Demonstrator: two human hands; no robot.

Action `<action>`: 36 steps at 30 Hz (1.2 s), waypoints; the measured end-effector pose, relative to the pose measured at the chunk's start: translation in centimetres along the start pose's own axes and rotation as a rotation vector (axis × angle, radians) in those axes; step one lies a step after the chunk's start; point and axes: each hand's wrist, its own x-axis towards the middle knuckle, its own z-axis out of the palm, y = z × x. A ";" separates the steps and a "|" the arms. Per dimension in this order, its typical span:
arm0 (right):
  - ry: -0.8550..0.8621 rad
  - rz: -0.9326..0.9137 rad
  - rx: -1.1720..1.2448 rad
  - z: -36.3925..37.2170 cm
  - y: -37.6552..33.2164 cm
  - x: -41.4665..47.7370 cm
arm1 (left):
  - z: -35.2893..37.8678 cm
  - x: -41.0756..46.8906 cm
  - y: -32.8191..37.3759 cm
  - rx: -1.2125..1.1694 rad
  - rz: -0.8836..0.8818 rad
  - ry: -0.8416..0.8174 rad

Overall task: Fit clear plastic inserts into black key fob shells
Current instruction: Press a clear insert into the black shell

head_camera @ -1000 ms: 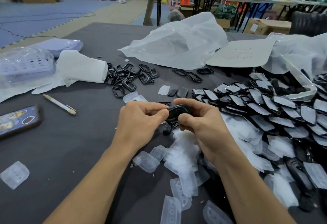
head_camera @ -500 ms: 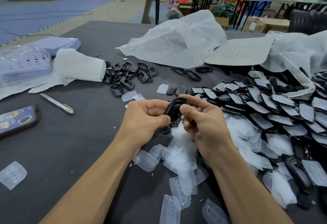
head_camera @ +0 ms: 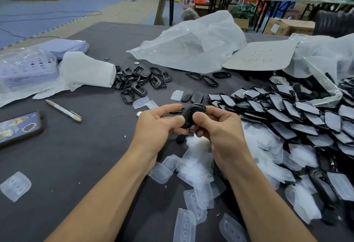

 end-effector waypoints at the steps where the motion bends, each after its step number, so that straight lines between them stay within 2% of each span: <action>1: 0.004 0.015 0.026 0.0 -0.1 0.0 | 0.1 0.0 0.0 -0.022 -0.006 0.004; 3: 0.028 0.046 0.060 -0.1 -0.2 0.1 | 0.1 0.0 -0.1 -0.039 -0.003 0.018; 6: 0.064 0.055 0.028 0.0 -0.2 0.1 | 0.1 0.0 -0.3 0.053 0.053 0.039; 13: 0.100 0.070 -0.011 0.2 0.2 0.1 | -0.4 -0.1 0.0 0.135 0.141 0.007; 20: 0.032 -0.049 -0.152 0.2 0.3 -0.2 | 0.0 0.0 -0.1 -0.074 -0.100 0.044; 23: 0.010 -0.049 -0.110 0.3 0.1 -0.4 | 0.2 -0.1 -0.4 -0.061 -0.106 0.062; 27: -0.001 0.009 -0.026 0.3 -0.2 -0.5 | 0.2 -0.3 0.0 -0.173 -0.153 0.048; 32: -0.084 0.027 -0.168 0.2 -0.4 -0.3 | 0.2 -0.3 -0.3 -0.125 0.006 0.204; 36: -0.146 0.026 -0.275 -0.1 -0.4 -0.3 | 0.6 -0.4 -0.4 -0.214 0.015 0.156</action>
